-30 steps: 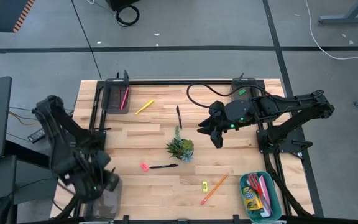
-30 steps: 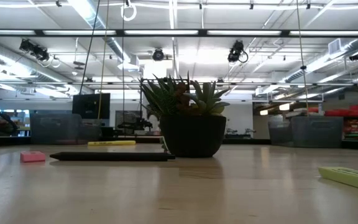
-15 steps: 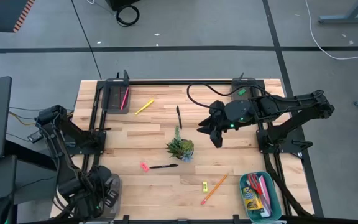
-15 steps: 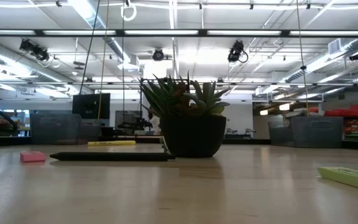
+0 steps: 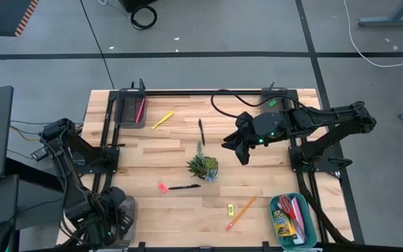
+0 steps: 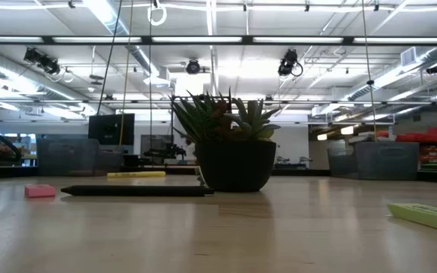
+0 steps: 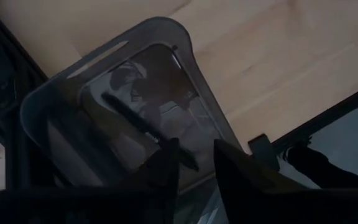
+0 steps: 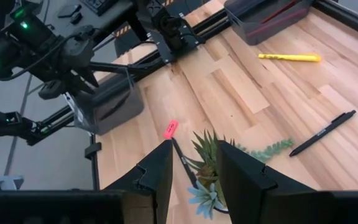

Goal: Sort crayons/erasers/pens/pencils in bins
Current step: Put the right black ballpen into the bottom left black bin, then put the bottom black ballpen into the bottom left black bin

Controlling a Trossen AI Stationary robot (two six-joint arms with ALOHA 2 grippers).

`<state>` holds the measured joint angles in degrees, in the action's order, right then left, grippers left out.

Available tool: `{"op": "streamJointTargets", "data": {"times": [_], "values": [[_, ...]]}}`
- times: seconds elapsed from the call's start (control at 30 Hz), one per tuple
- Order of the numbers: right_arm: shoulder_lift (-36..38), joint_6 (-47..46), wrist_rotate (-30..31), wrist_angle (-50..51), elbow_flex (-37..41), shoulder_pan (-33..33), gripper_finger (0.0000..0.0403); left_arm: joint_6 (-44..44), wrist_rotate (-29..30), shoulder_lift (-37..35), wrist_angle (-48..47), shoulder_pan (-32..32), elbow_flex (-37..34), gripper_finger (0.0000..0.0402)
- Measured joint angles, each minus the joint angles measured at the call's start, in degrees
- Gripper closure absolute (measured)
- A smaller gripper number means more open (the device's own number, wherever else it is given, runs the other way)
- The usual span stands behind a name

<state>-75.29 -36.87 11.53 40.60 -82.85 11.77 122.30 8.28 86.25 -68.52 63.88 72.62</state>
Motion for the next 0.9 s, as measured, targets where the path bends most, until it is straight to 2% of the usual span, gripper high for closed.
{"op": "streamJointTargets", "data": {"times": [0.13,0.27,0.33,0.47,0.57,0.7,0.9], "values": [[0.0,-0.9,0.0,0.0,0.0,0.0,0.0273,-1.9,1.0,-1.5,-0.8,-1.4,0.3,0.0247],[0.0,-0.6,0.0,0.0,0.0,0.0,0.0273,-10.4,7.0,-4.5,-0.8,-5.8,1.8,0.0215],[0.0,-0.4,0.0,0.0,0.0,0.0,0.0273,-18.8,10.2,-5.1,-0.7,-9.3,3.4,0.0206],[0.0,-0.3,0.0,-1.2,0.0,0.0,0.0273,-45.0,12.9,-5.1,5.2,-18.5,5.7,0.0207],[0.0,-1.4,0.0,-2.1,0.0,0.0,0.0273,-59.8,9.2,-4.5,10.7,-27.4,5.7,0.0216],[0.0,-5.6,0.0,-2.1,0.0,1.0,0.0273,-73.7,-1.1,-2.4,15.2,-38.9,5.7,0.0226],[0.0,-6.6,0.0,-2.0,0.0,4.0,0.0273,-93.2,-10.9,3.1,15.2,-48.8,5.7,0.0228]]}}
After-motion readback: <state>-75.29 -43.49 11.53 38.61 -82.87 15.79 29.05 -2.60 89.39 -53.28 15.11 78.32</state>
